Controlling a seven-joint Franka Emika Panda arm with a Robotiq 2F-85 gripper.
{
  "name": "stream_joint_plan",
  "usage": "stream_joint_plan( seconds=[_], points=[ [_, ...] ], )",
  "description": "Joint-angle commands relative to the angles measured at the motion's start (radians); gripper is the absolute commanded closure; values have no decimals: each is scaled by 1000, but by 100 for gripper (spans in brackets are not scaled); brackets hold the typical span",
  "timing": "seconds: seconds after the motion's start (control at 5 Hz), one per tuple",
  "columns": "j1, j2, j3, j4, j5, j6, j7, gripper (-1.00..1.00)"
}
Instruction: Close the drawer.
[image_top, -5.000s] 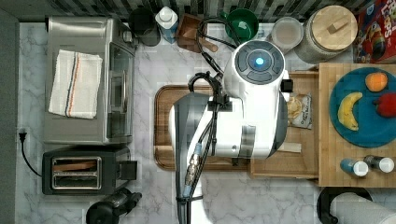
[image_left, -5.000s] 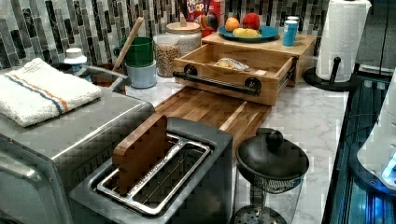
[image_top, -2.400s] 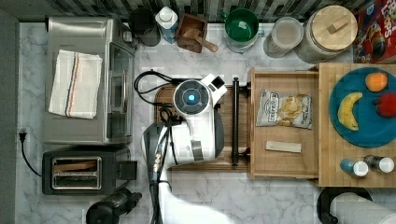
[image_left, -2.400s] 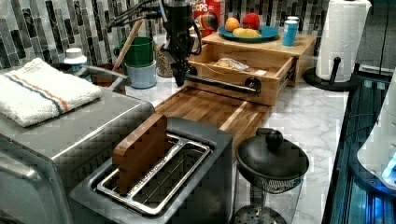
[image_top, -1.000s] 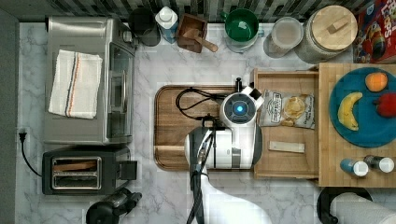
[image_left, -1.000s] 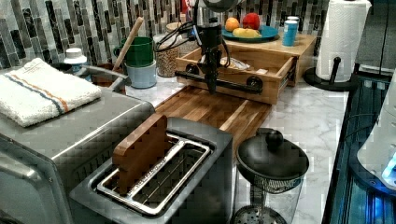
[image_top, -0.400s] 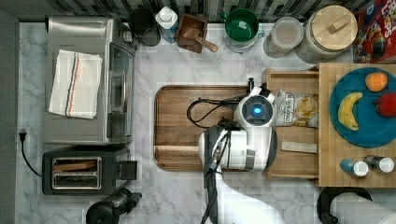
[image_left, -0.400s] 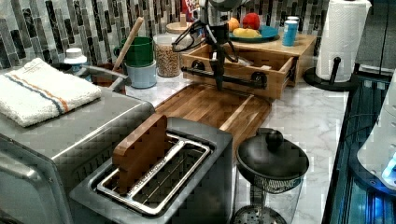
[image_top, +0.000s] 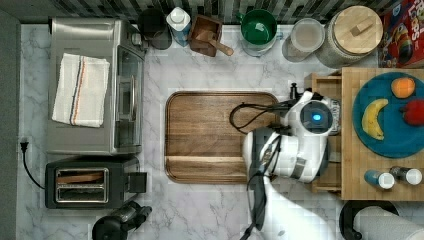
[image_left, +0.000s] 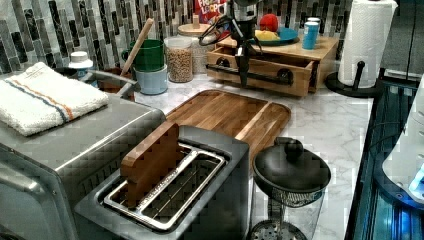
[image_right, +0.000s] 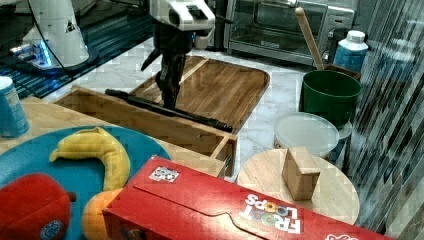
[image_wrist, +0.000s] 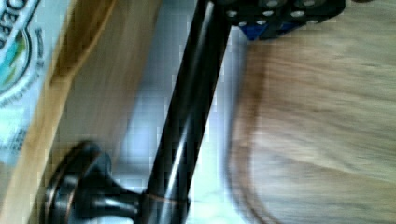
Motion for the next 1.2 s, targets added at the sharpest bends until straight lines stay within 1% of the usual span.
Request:
stream_joint_plan(
  seconds=[0.2, 0.4, 0.6, 1.2],
  points=[
    [-187, 102, -147, 273, 25, 0, -168, 100],
    [-168, 65, -173, 289, -16, -64, -138, 100],
    [-165, 62, -168, 314, -11, -138, -120, 100],
    [-164, 62, -169, 314, -11, -138, -121, 100]
  ],
)
